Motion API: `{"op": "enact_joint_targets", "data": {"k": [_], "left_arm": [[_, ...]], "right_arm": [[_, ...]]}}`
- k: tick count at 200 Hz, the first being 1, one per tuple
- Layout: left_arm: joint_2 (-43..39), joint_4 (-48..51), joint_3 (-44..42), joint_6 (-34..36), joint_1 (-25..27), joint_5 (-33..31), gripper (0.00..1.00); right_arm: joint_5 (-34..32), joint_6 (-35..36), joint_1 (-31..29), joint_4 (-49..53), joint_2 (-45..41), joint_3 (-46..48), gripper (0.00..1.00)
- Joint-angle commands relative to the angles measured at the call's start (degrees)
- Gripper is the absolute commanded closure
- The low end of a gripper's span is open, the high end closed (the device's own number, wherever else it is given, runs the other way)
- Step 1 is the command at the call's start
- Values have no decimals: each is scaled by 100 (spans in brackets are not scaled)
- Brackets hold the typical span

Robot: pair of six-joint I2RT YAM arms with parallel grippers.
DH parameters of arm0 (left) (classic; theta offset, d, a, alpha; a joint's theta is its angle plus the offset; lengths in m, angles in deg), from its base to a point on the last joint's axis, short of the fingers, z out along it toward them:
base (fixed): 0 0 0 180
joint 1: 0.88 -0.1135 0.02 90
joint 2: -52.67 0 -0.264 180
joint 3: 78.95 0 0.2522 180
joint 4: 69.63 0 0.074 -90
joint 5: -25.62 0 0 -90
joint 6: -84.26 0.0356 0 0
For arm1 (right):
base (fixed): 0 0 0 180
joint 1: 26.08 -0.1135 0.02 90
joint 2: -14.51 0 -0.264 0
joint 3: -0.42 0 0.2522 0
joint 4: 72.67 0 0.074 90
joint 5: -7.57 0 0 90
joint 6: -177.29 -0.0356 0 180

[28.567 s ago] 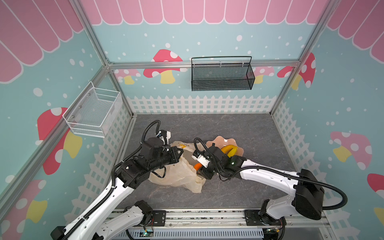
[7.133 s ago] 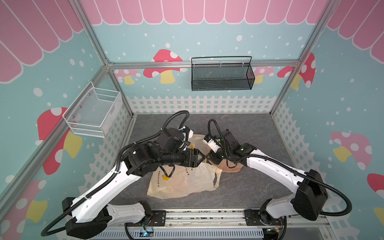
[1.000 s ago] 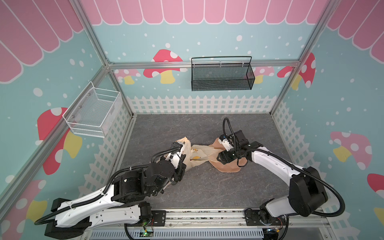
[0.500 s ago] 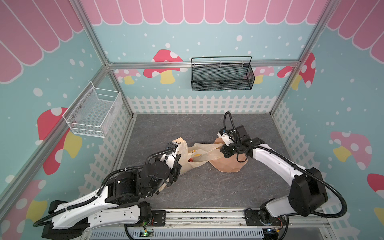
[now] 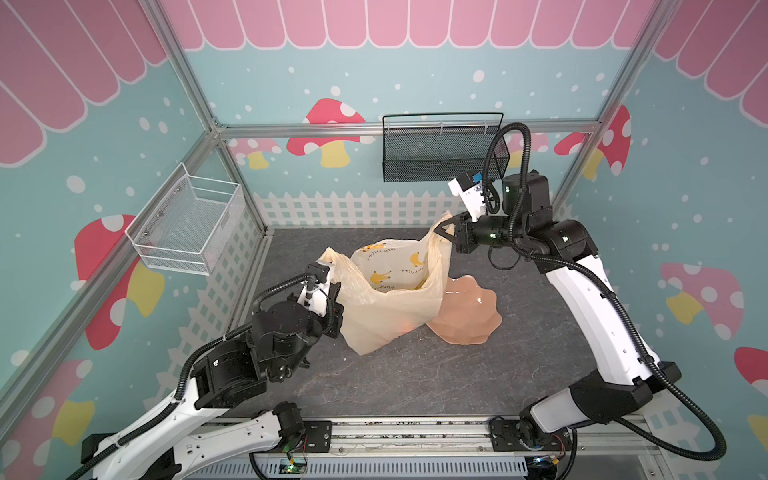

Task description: Place the fruits into the plastic bag

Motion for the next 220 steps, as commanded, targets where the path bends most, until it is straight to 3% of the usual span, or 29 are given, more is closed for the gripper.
{"op": "enact_joint_targets", "data": {"k": [1, 40, 75, 87, 110, 136, 166, 176, 198, 220], "left_arm": [[162, -416, -112, 216, -343, 556, 95], [104, -999, -556, 272, -957, 1233, 95], [-11, -1180, -909, 227, -1003, 1773, 93], [-138, -1186, -995, 100, -1005, 2027, 83], [-523, -1110, -1040, -372, -1008, 2211, 50], [-928, -1053, -1001, -1112, -1002, 2484, 33], [-552, -330, 18, -1843, -961, 2579, 19], [-239, -95, 471, -2010, -926, 2711, 1], [666, 746, 1640, -2137, -683, 2542, 1], [1716, 2305, 3140, -2339, -589, 2022, 1]], "right_arm": [[290, -170, 36, 601, 340, -107, 100], [198, -258, 33, 650, 583, -86, 100], [107, -389, 31, 393, 644, 306, 100], [95, -442, 37, 183, 628, 543, 100], [173, -467, 33, -47, 669, 806, 100], [236, -430, 33, -134, 684, 908, 100], [278, -385, 32, -107, 641, 925, 100], [273, -375, 37, -85, 625, 942, 100], [259, -382, 34, -80, 581, 1034, 99], [254, -401, 35, -106, 549, 1092, 100]]}}
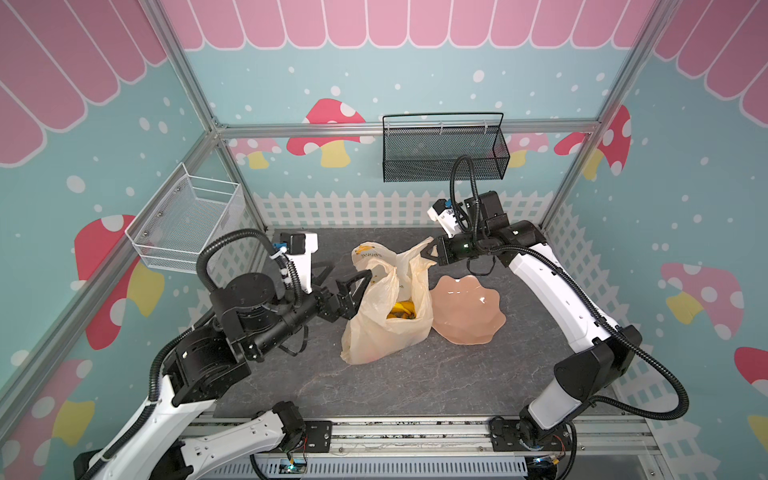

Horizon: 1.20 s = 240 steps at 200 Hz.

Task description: Place the fruits into the plastic bag

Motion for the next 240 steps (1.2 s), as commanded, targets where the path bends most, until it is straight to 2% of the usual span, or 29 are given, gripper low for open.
{"op": "enact_joint_targets", "data": {"k": [1, 28, 74, 136, 187, 213, 240], "left_arm": [[942, 1904, 1221, -450, 80, -397, 1], [2081, 3228, 2709, -711, 81, -303, 1], [3472, 4604, 4223, -912, 80, -367, 3], [4482, 5115, 5102, -737, 80, -568, 6], [4883, 5342, 5144, -588, 98, -818, 14], [4932, 5421, 5160, -526, 100, -873, 33], [4788, 5503, 5143, -490, 89, -922, 75]], "right_arm": [[65, 12, 14, -43, -126, 100, 99], [29, 12, 16, -49, -147, 129, 99], [16, 12, 12, -58, -184, 209, 100], [-55, 21, 9, -62, -305, 339, 100], [-68, 21, 14, -119, -404, 486, 100], [-76, 30, 12, -129, -421, 509, 100], [-76, 12, 12, -140, -438, 478, 100]]}}
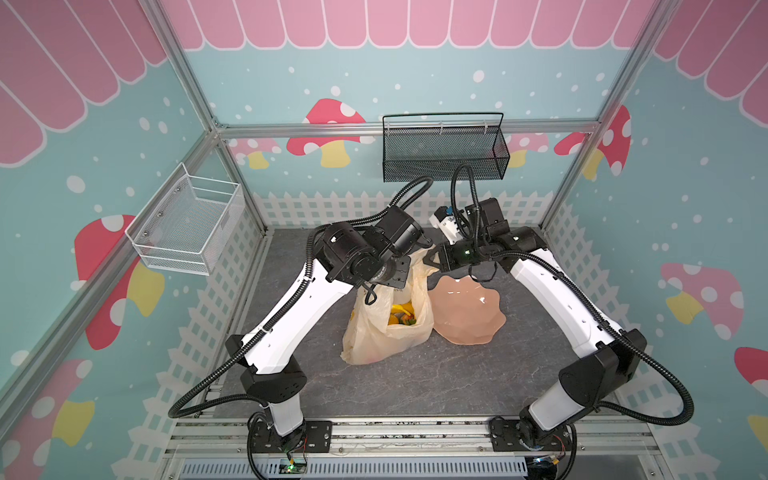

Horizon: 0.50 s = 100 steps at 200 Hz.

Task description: Place the fruits into the plastic bag

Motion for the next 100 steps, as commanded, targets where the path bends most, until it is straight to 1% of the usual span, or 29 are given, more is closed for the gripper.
{"op": "enact_joint_targets", "data": {"k": [1, 7, 14, 33, 52, 63, 100], "left_arm": [[-170, 626, 85, 30, 21, -184, 77], [-243, 640, 73, 42, 19, -208, 85], [-311, 658, 59, 52, 8, -242, 92], [-562, 663, -19, 83, -43, -326, 99], [-838, 660, -10, 152, -146, -428, 100], [-1002, 639, 18, 219, -230, -488, 100], [-1496, 340, 26, 406, -459, -481, 100]], "right_arm": [[-15, 8, 10, -62, -195, 12, 100], [-16, -5, 8, -72, -201, 3, 100], [-6, -29, 12, -87, -205, -22, 100], [34, -116, 10, -120, -212, -163, 100], [115, -212, 16, -85, -222, -460, 100], [49, -250, 16, 63, -188, -757, 100], [-530, -304, 16, 775, 21, -1857, 100]]}}
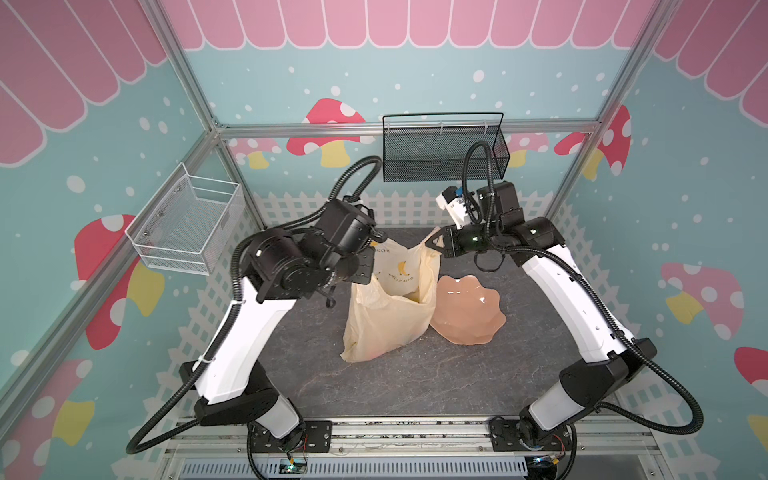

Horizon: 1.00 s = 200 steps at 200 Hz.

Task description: Place the fruits into the plastic bag

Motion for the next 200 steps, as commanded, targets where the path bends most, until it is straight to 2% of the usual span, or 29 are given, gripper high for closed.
{"op": "enact_joint_targets", "data": {"k": [1, 40, 74, 90, 133, 154, 172, 200], "left_arm": [[-270, 270, 49, 197, -124, -125, 100], [-539, -51, -308, 482, -301, -172, 100], [-801, -430, -757, 768, -619, -32, 100], [-950, -692, -1132, 849, -752, 170, 100], [-1487, -1468, -2439, 867, -813, 461, 100], [-1767, -1910, -2886, 784, -815, 1101, 100], [-1939, -2324, -3112, 689, -758, 1561, 100], [-2211, -2836, -3505, 670, -636, 1884, 90]], "right_arm": [[-386, -77, 20, 514, 54, -640, 100], [-792, -68, 16, 950, 119, -1050, 100], [-816, -117, 16, 1052, 37, -1144, 100], [-678, -150, 16, 1016, 20, -887, 100], [-629, -288, 14, 322, -360, 522, 100], [-519, -340, 17, 23, -439, 941, 100], [-511, -329, 12, -53, -450, 904, 99], [-356, -288, 16, -44, -353, 679, 93]]}}
